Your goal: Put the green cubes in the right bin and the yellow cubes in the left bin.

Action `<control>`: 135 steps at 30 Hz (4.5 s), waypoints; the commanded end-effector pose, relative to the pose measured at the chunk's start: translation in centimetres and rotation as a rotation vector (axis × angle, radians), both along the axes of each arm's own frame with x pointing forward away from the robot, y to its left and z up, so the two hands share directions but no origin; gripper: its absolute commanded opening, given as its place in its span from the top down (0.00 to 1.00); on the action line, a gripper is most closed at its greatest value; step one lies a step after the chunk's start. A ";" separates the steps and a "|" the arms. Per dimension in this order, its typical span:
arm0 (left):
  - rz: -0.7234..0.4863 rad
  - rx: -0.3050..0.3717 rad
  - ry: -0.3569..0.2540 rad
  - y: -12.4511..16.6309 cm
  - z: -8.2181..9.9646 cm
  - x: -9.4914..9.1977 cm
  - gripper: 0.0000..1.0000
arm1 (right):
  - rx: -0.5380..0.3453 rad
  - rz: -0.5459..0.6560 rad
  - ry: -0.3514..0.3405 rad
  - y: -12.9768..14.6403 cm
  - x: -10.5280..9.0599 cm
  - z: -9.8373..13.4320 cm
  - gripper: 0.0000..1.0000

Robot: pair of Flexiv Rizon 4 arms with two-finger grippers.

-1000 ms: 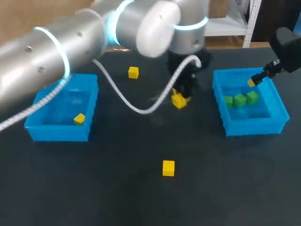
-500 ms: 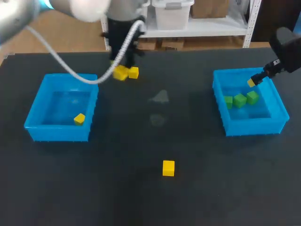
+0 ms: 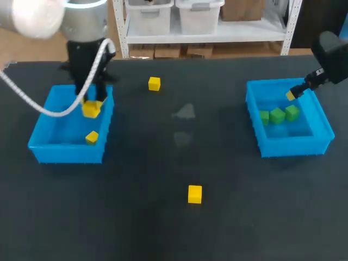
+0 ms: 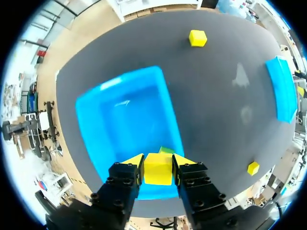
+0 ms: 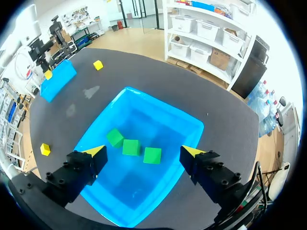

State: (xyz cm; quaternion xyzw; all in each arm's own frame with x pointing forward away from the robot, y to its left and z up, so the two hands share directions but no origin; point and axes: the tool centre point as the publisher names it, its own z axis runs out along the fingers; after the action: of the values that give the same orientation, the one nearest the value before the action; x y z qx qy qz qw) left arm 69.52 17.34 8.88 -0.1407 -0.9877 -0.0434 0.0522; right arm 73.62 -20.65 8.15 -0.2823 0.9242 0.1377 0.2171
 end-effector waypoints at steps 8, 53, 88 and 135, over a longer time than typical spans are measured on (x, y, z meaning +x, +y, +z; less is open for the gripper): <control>0.003 -0.099 -0.233 2.1 -0.4 -3.3 0.00 | 0.000 0.000 -0.002 0.0 -0.1 0.0 0.00; -0.198 -0.148 -0.219 -15.1 -4.7 19.0 0.00 | 0.000 0.000 -0.002 0.0 -0.1 0.0 0.00; -0.198 -0.147 -0.156 -16.0 -8.8 19.4 1.00 | 0.000 0.000 -0.002 0.0 -0.1 0.0 0.00; 0.097 -0.103 -0.342 5.0 2.0 -0.5 1.00 | 0.000 0.000 -0.002 0.0 -0.1 0.0 0.00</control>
State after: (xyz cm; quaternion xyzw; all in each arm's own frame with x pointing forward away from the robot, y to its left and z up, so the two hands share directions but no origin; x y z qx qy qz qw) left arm 77.43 20.06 11.50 -0.0851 -0.9930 -0.0426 0.0700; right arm 73.62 -20.65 8.15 -0.2823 0.9242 0.1377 0.2171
